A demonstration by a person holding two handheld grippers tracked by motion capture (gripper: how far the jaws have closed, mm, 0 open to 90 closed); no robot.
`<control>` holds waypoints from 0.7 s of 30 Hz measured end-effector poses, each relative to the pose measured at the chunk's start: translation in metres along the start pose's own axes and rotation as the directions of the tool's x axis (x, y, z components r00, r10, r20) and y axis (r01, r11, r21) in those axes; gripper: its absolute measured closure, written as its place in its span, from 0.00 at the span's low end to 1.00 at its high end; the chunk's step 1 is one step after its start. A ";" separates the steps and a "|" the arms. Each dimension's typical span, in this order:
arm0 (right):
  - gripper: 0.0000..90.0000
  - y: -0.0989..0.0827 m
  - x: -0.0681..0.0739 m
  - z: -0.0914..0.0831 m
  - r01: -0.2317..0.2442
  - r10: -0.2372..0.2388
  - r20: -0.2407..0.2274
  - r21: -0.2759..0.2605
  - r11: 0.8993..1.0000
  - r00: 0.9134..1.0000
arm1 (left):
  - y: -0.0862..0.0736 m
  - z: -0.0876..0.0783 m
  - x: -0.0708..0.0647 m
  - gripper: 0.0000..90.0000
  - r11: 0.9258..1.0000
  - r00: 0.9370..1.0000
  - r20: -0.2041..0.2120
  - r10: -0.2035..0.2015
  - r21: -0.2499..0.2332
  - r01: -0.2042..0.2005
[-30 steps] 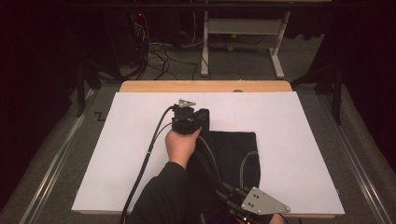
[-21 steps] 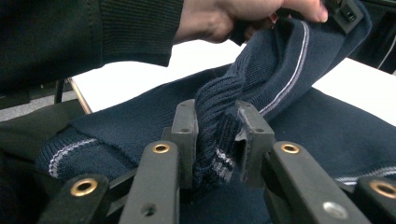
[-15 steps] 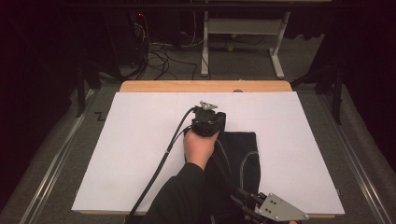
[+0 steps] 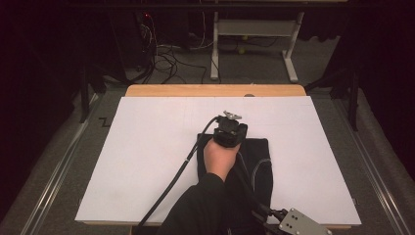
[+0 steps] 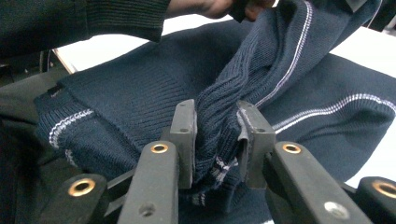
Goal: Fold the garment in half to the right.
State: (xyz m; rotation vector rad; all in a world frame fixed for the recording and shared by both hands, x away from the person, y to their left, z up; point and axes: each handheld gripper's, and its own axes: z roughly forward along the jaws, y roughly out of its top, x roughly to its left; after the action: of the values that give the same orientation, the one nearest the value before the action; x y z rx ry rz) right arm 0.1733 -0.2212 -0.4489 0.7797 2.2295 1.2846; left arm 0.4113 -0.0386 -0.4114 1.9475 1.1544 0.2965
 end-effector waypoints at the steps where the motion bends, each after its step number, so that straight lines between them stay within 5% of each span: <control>1: 0.80 -0.001 0.000 -0.001 0.001 -0.001 -0.001 0.003 1.000 1.000 | 0.000 0.002 -0.003 0.79 1.000 1.000 0.002 0.001 -0.001 -0.001; 11: 0.77 -0.006 0.002 -0.008 -0.002 0.001 0.016 0.024 1.000 1.000 | 0.000 0.017 -0.019 0.75 0.999 0.999 0.042 0.021 0.031 -0.023; 21: 0.42 -0.002 -0.004 -0.016 -0.066 0.068 0.036 -0.049 0.997 0.997 | 0.003 0.001 -0.023 0.46 0.998 0.987 0.155 0.039 -0.045 -0.032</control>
State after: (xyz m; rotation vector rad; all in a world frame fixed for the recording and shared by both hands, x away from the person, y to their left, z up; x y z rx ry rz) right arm 0.1663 -0.2344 -0.4426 0.8601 2.1517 1.3390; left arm 0.4010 -0.0587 -0.4057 1.9193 1.0051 0.1828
